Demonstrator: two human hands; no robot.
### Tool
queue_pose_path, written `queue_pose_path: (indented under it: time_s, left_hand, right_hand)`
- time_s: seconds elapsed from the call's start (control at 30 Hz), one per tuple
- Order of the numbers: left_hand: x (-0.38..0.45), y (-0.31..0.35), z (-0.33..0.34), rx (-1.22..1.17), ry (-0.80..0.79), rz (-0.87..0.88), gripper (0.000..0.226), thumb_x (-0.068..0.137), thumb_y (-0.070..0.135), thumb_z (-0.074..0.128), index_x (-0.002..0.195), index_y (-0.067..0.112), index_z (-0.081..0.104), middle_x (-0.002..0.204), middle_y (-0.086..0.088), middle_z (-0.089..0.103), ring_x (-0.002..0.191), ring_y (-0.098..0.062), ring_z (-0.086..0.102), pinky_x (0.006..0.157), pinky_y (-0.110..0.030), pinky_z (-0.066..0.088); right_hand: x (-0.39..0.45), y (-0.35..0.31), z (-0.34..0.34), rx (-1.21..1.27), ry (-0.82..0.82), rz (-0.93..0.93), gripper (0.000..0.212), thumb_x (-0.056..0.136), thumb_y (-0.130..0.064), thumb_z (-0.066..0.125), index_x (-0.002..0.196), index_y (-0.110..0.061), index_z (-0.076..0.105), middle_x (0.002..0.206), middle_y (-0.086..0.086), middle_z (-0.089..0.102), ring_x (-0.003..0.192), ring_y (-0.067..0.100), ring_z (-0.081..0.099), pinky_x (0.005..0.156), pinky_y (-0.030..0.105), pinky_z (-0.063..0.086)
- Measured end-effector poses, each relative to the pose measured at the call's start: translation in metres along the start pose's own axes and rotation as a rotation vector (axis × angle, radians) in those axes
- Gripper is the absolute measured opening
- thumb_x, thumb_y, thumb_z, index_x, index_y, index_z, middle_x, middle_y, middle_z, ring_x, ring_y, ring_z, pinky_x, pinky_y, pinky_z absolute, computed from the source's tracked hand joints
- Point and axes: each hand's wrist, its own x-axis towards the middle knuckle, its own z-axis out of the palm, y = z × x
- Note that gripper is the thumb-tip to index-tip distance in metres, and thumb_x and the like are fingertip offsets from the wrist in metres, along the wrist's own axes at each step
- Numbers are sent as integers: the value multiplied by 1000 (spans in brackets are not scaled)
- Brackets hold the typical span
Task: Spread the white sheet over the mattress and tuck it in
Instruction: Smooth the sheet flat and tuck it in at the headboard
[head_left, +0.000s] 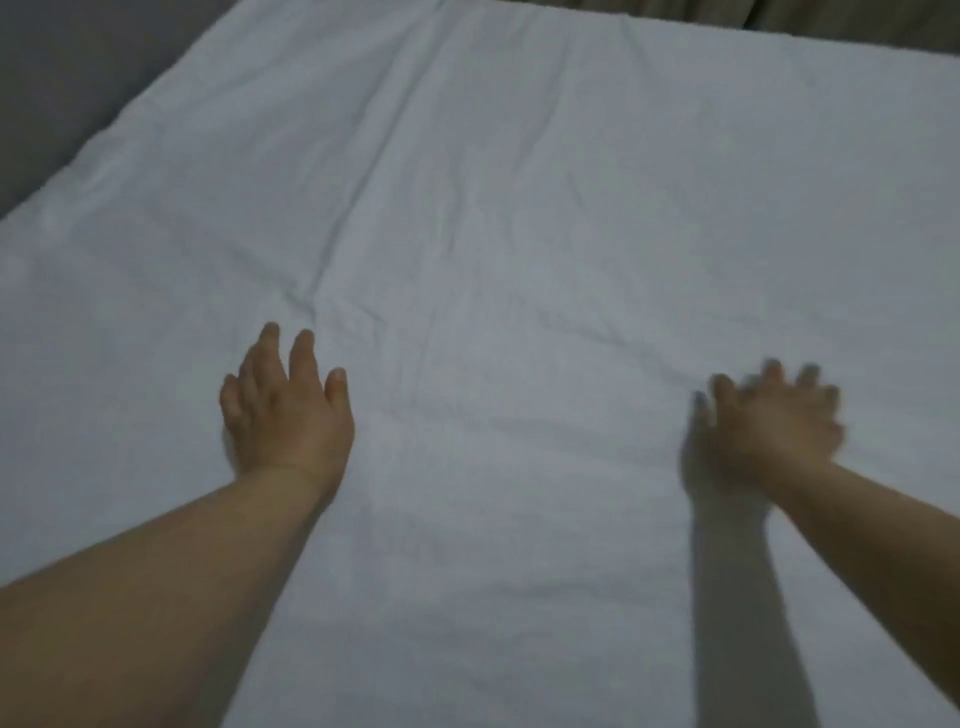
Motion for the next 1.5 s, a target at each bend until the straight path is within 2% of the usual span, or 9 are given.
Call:
queue_pose_path:
  time_s: [0.2, 0.37, 0.5, 0.67, 0.83, 1.13, 1.23, 1.37, 1.5]
  left_hand:
    - [22, -70, 50, 155, -182, -96, 63, 94, 59, 5, 151, 36, -7, 160, 7, -13, 148, -22, -11, 118, -52, -5]
    - [25, -71, 49, 137, -169, -104, 64, 92, 61, 3, 149, 38, -12, 159, 9, -19, 147, -20, -15, 118, -50, -8]
    - [22, -70, 50, 125, -165, -117, 66, 90, 62, 2, 150, 38, -11, 158, 9, -20, 147, -21, -15, 118, -50, -8]
    - [26, -71, 54, 135, -166, -119, 65, 92, 62, 7, 151, 37, -6, 160, 9, -14, 148, -21, -11, 118, -50, -6]
    - [28, -71, 59, 134, -93, -99, 64, 94, 61, 15, 152, 34, 7, 161, 5, -1, 148, -25, 0, 118, -54, 1]
    - [65, -102, 87, 317, -181, -106, 69, 89, 65, 10, 144, 26, 26, 159, -9, 7, 143, -38, 16, 109, -62, 22]
    - [42, 7, 59, 276, -106, -32, 54, 89, 47, 24, 130, 20, 46, 149, -18, 22, 129, -43, 35, 97, -61, 40]
    - [-58, 223, 47, 30, -260, 316, 61, 96, 52, 27, 151, 29, 16, 161, -4, -1, 148, -27, 4, 118, -49, 9]
    - [-147, 273, 93, 187, -448, 449, 66, 91, 67, 7, 148, 41, -14, 157, 5, -24, 145, -27, -23, 115, -55, -12]
  right_hand:
    - [-87, -283, 54, 24, -246, -1046, 66, 94, -59, 24, 152, -32, 9, 162, -1, -4, 148, 23, -10, 117, 52, -9]
    - [16, -114, 65, -1, 98, -534, 70, 92, -66, 30, 149, -27, 24, 157, 3, 24, 145, 27, 23, 115, 44, 18]
    - [160, 31, 77, 490, -242, -417, 43, 105, -20, 28, 147, -16, 32, 141, -16, 49, 127, 0, 46, 119, 41, 22]
    - [68, -114, 29, 123, -5, -283, 62, 99, -37, 42, 151, -10, 21, 159, 18, 11, 145, 37, 10, 116, 56, 13]
    - [-34, -198, 57, 22, -156, -833, 74, 91, -66, 22, 153, -30, 4, 162, -1, -4, 148, 26, -9, 118, 53, -6]
    - [36, 193, 5, 55, -114, 523, 132, 53, -99, 2, 153, -13, 11, 158, 22, 4, 144, 48, 3, 116, 60, 3]
    - [18, 142, 8, 58, 55, 173, 85, 85, -70, 29, 151, -17, 19, 158, 19, 8, 144, 43, 7, 113, 64, 10]
    - [-22, 42, 18, 108, -148, -514, 69, 94, -57, 26, 153, -28, 5, 162, 1, -5, 148, 26, -9, 118, 52, -2]
    - [-14, 174, 45, 1, -81, -331, 77, 89, -69, 14, 153, -29, -1, 161, -3, -9, 149, 21, -8, 117, 49, -3]
